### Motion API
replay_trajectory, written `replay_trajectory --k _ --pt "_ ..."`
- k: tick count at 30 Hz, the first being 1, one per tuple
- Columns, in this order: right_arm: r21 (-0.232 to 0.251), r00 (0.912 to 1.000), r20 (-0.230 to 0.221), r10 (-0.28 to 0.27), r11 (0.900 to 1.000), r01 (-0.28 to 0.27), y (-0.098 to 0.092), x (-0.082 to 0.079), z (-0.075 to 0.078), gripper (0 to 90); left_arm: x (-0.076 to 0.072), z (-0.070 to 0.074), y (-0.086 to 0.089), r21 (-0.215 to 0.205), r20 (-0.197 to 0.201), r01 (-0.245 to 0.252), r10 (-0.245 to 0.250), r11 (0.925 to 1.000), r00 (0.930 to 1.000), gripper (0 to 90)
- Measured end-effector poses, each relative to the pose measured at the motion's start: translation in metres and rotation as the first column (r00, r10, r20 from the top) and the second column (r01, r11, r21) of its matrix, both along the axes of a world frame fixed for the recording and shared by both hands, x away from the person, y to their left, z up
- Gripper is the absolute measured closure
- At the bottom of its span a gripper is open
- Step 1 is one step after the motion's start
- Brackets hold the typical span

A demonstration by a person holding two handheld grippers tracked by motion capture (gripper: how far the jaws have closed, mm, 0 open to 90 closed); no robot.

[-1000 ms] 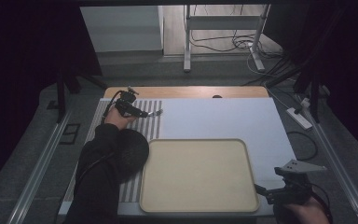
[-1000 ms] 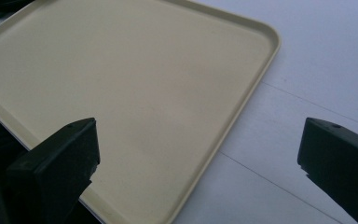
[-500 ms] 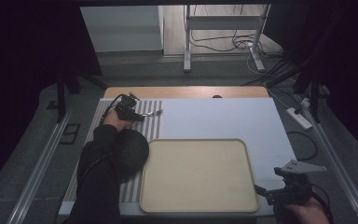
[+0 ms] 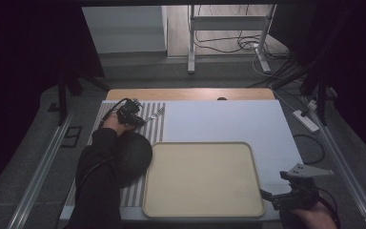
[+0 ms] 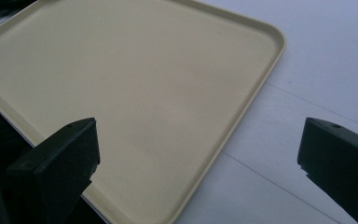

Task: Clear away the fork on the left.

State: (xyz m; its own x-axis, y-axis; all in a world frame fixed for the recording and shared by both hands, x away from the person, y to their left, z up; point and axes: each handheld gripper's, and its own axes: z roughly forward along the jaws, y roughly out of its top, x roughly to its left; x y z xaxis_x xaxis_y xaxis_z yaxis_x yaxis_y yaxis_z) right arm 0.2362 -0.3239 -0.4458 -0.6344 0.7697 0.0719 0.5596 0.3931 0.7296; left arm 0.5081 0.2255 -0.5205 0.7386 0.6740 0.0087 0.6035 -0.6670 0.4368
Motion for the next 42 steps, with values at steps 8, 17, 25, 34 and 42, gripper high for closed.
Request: replay_trajectory --k 8,17,25,34,42 --pt "-0.003 1.0 0.002 0.003 1.0 -0.003 0.0 0.0 0.0 0.0 -0.006 0.016 0.002 0.153 0.121 0.018 -0.037 0.9881 0.9919 78.4" --pt "-0.004 1.0 0.0 0.002 1.0 -0.002 0.0 0.0 0.0 0.0 -0.025 0.032 0.023 0.025 0.095 -0.068 0.065 0.9974 0.9933 78.4" --pt "-0.008 1.0 0.003 0.003 1.0 -0.003 0.001 0.0 0.0 0.0 -0.049 0.034 0.032 -0.099 0.026 -0.134 0.137 0.986 0.9902 78.3" --pt "-0.01 1.0 0.002 0.001 1.0 -0.001 0.001 0.0 0.0 0.0 -0.081 0.038 0.032 -0.186 -0.009 -0.183 0.184 0.9654 0.9828 78.3" --pt "-0.015 1.0 0.006 0.006 1.0 -0.006 0.002 -0.001 0.0 0.0 -0.116 0.04 0.021 -0.217 -0.032 -0.198 0.196 0.9558 0.9801 78.3"
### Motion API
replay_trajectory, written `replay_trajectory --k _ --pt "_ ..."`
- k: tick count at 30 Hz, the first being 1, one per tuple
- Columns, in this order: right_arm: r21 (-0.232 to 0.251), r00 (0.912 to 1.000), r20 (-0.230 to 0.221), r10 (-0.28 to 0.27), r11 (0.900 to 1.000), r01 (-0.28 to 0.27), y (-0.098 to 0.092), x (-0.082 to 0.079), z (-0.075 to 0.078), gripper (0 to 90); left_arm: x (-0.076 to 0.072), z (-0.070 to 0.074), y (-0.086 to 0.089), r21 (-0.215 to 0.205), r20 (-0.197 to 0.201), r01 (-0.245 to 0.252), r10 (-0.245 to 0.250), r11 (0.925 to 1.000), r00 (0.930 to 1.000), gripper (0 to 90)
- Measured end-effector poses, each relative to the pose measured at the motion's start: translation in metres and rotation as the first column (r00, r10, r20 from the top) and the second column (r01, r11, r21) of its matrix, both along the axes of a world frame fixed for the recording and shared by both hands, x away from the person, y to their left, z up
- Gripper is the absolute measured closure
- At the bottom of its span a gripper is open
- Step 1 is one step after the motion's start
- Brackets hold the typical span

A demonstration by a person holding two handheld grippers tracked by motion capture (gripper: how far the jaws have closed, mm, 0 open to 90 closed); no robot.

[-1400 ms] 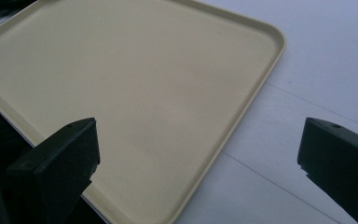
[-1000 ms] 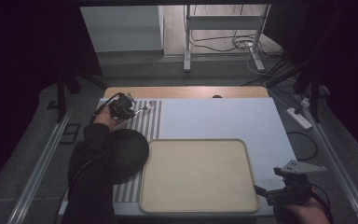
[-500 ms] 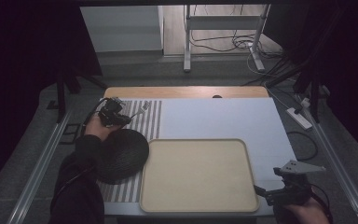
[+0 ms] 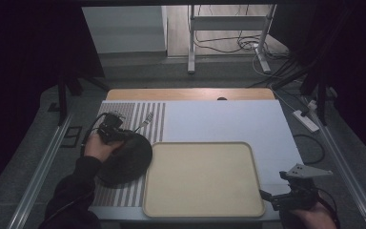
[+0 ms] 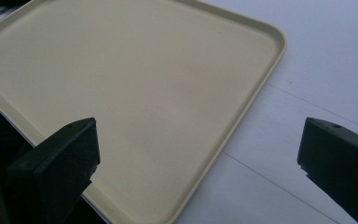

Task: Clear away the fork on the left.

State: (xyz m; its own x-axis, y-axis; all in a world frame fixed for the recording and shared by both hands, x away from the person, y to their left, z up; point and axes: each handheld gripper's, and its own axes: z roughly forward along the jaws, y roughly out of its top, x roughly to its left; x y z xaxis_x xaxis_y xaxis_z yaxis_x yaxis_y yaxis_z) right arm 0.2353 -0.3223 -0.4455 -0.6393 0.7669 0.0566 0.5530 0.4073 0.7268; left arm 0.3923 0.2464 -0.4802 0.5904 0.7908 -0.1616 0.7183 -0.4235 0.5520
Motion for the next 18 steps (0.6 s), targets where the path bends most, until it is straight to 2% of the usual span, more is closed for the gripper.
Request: replay_trajectory --k 11,18 --pt "-0.001 1.0 0.002 -0.004 1.0 0.004 0.0 0.0 0.0 0.0 -0.04 0.003 -0.013 -0.036 -0.019 -0.013 0.012 0.9993 0.9997 78.2" --pt "-0.006 1.0 0.003 -0.004 1.0 0.004 0.0 0.0 0.0 0.0 -0.058 -0.002 -0.022 -0.058 -0.053 -0.056 0.053 0.9967 0.9972 78.2"
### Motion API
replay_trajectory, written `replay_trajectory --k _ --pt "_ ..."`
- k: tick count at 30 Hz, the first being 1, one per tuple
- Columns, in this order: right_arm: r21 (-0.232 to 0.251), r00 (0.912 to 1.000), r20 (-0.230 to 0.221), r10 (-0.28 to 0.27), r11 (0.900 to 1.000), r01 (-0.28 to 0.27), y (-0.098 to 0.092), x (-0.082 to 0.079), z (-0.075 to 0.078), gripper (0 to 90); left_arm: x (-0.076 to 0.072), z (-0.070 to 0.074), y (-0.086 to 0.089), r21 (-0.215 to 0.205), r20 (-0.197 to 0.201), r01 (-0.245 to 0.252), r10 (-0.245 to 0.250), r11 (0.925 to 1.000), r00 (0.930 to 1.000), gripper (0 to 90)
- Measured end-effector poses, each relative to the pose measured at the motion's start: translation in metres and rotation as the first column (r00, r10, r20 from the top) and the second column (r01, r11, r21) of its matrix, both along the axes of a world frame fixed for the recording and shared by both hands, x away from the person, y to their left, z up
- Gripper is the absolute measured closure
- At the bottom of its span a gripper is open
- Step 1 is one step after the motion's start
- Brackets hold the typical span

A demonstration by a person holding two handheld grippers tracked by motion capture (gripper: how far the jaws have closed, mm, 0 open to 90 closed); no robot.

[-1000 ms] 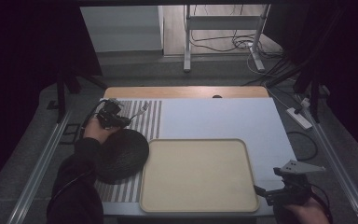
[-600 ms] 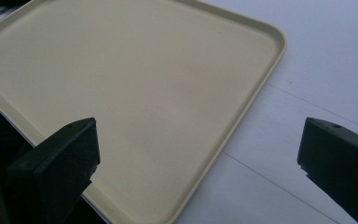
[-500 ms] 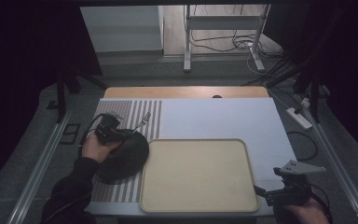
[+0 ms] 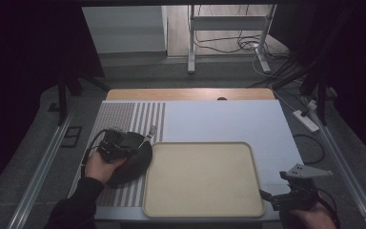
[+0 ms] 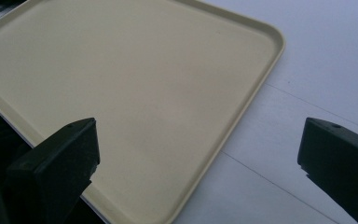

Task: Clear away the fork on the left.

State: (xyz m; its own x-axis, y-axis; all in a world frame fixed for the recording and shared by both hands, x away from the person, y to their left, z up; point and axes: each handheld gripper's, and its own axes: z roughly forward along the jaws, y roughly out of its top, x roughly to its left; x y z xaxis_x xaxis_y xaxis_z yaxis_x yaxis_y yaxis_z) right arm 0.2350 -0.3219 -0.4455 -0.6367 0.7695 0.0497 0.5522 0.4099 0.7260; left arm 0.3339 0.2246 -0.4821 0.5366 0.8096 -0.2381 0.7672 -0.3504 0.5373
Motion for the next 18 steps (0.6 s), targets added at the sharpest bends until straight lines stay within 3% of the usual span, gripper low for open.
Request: replay_trajectory --k 8,18 --pt "0.003 1.0 0.001 0.003 1.0 -0.003 0.0 0.0 0.0 0.0 -0.016 0.0 -0.014 -0.023 -0.008 -0.031 0.03 0.9993 0.9995 78.2" --pt "0.001 1.0 0.0 0.008 1.0 -0.008 0.0 0.0 0.0 0.0 -0.027 -0.002 -0.036 -0.072 -0.023 -0.029 0.027 0.997 0.9994 78.2"
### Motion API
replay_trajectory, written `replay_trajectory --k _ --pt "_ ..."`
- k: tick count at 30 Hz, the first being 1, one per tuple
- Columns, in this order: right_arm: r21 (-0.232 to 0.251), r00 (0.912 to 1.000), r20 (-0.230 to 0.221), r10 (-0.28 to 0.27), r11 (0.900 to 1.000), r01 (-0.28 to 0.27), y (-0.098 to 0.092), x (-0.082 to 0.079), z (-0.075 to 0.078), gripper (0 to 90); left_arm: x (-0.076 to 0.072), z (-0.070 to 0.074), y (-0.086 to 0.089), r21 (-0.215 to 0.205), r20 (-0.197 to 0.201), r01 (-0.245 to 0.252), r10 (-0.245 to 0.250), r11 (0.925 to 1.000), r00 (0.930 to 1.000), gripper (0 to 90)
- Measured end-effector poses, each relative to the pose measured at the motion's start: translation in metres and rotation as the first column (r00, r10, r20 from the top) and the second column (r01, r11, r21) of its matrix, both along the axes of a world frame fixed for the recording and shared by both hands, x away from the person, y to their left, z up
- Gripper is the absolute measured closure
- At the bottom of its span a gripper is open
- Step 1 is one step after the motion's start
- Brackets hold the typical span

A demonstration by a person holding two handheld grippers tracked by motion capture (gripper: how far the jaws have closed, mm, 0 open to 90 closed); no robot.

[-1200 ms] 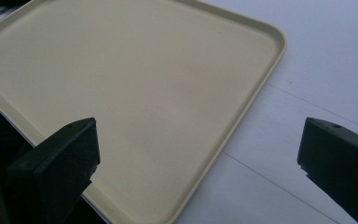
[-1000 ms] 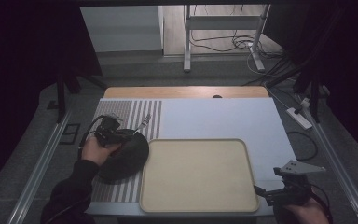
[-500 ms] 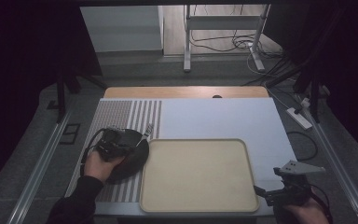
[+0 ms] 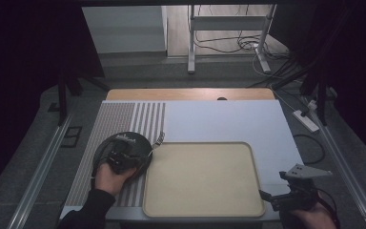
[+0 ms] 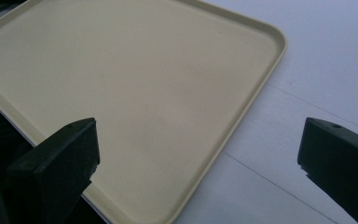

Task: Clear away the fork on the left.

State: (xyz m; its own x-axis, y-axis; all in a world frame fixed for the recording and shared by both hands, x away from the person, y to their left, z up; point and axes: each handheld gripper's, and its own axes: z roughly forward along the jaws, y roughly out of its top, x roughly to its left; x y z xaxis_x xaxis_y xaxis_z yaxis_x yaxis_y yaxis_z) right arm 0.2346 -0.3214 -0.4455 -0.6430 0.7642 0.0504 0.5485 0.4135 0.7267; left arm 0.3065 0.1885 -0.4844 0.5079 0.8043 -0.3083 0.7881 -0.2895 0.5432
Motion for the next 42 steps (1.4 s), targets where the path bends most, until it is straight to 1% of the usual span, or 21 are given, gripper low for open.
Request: replay_trajectory --k 5,10,11,17,20,27,29,32,33,34,35,38,40,41,42 --pt "-0.004 1.0 0.0 0.002 1.0 -0.002 0.0 0.0 0.0 0.0 -0.002 -0.002 -0.021 0.019 -0.005 0.029 -0.028 0.9994 0.9996 78.2" --pt "-0.004 1.0 0.0 0.006 1.0 -0.006 0.001 0.0 0.0 0.0 0.0 -0.003 -0.037 0.022 -0.001 0.046 -0.046 0.9987 0.9989 78.2" --pt "-0.005 1.0 0.0 0.006 1.0 -0.006 0.001 0.0 0.0 0.0 0.001 -0.004 -0.042 0.028 0.0 0.057 -0.057 0.998 0.9984 78.2" --pt "-0.007 1.0 0.001 0.008 1.0 -0.008 0.001 0.0 0.0 0.0 0.003 -0.009 -0.064 0.065 0.005 0.082 -0.083 0.9945 0.9966 78.2" --pt "-0.008 1.0 0.001 0.009 1.0 -0.009 0.001 0.0 0.0 0.0 0.004 -0.014 -0.071 0.082 0.005 0.084 -0.085 0.993 0.9964 78.2" --pt "-0.009 0.9999 0.003 0.01 1.0 -0.01 0.001 0.0 0.0 0.0 0.005 -0.028 -0.08 0.125 -0.019 0.084 -0.082 0.9886 0.9964 78.1" --pt "-0.009 0.9999 0.004 0.012 1.0 -0.012 0.001 0.0 0.0 0.0 0.005 -0.032 -0.083 0.14 -0.034 0.099 -0.096 0.9852 0.9948 77.9" --pt "-0.009 0.9999 0.004 0.014 1.0 -0.014 0.001 -0.001 0.0 0.0 0.004 -0.032 -0.085 0.169 -0.025 0.127 -0.125 0.9775 0.9919 76.5" --pt "-0.009 0.9999 0.004 0.014 1.0 -0.014 0.001 -0.001 0.0 0.0 0.003 -0.031 -0.085 0.169 -0.024 0.131 -0.128 0.9769 0.9914 76.0" --pt "-0.009 0.9999 0.004 0.013 1.0 -0.013 0.001 -0.001 0.0 0.0 0.004 -0.03 -0.085 0.163 -0.021 0.13 -0.128 0.9781 0.9915 74.5" --pt "-0.009 0.9999 0.004 0.012 1.0 -0.012 0.001 0.0 0.0 0.0 0.005 -0.028 -0.085 0.145 -0.018 0.133 -0.132 0.9805 0.9911 71.2" --pt "-0.008 0.9999 0.004 0.011 1.0 -0.011 0.001 0.0 0.0 0.0 0.006 -0.021 -0.086 0.129 0.018 0.125 -0.129 0.9837 0.9915 67.0" --pt "-0.01 0.9999 0.003 0.012 1.0 -0.011 0.001 0.0 0.0 0.0 0.006 -0.017 -0.088 0.117 0.029 0.131 -0.136 0.9844 0.9903 67.3" --pt "-0.01 0.9999 0.003 0.011 1.0 -0.011 0.001 0.0 0.0 0.0 0.006 -0.016 -0.089 0.116 0.029 0.145 -0.15 0.9825 0.9883 67.7" --pt "-0.011 0.9999 0.002 0.011 1.0 -0.011 0.001 0.0 0.0 0.0 0.006 -0.016 -0.091 0.117 0.034 0.151 -0.156 0.9816 0.9872 72.0"
